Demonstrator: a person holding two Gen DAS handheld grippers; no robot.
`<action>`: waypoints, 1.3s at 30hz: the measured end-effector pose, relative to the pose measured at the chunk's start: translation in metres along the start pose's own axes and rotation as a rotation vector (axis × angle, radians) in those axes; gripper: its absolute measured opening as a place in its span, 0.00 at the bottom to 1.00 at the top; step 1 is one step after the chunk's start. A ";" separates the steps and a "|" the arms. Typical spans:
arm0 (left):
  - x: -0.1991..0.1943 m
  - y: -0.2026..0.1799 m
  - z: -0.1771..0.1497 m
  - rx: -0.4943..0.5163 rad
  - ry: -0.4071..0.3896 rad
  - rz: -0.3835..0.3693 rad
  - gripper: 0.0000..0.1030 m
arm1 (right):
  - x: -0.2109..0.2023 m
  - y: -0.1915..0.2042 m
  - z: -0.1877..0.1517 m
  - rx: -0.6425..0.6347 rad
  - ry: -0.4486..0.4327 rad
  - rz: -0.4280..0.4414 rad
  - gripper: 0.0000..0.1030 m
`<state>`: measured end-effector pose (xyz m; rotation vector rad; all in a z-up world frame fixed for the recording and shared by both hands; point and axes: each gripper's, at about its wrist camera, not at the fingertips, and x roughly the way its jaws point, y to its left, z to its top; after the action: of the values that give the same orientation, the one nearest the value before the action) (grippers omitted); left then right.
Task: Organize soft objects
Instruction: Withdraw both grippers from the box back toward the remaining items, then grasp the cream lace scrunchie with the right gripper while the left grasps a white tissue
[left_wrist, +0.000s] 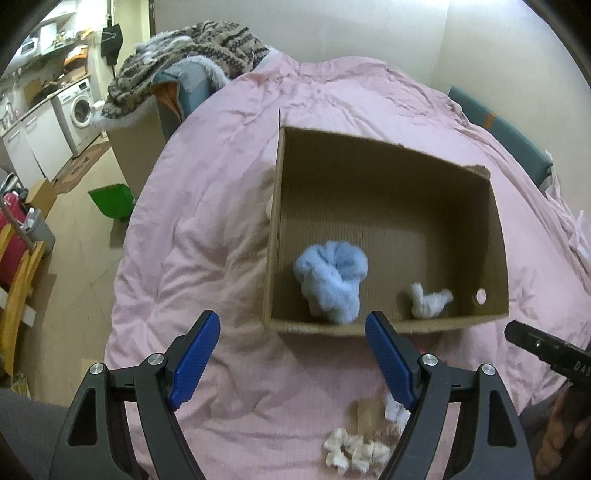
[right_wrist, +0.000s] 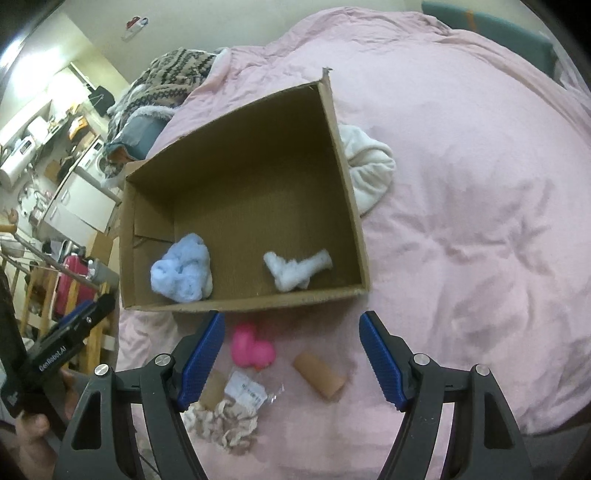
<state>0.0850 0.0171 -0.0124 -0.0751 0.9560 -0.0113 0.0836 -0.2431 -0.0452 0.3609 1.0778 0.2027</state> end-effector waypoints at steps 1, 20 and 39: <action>0.000 0.000 -0.002 -0.002 0.006 -0.004 0.77 | -0.002 0.000 -0.002 -0.002 0.000 -0.002 0.77; 0.020 -0.014 -0.046 -0.004 0.219 -0.076 0.77 | 0.012 -0.011 -0.035 0.099 0.125 -0.041 0.77; 0.065 -0.042 -0.092 0.071 0.516 -0.201 0.29 | 0.023 -0.015 -0.037 0.131 0.165 -0.048 0.77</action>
<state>0.0484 -0.0332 -0.1157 -0.1054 1.4589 -0.2603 0.0615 -0.2428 -0.0851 0.4409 1.2648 0.1202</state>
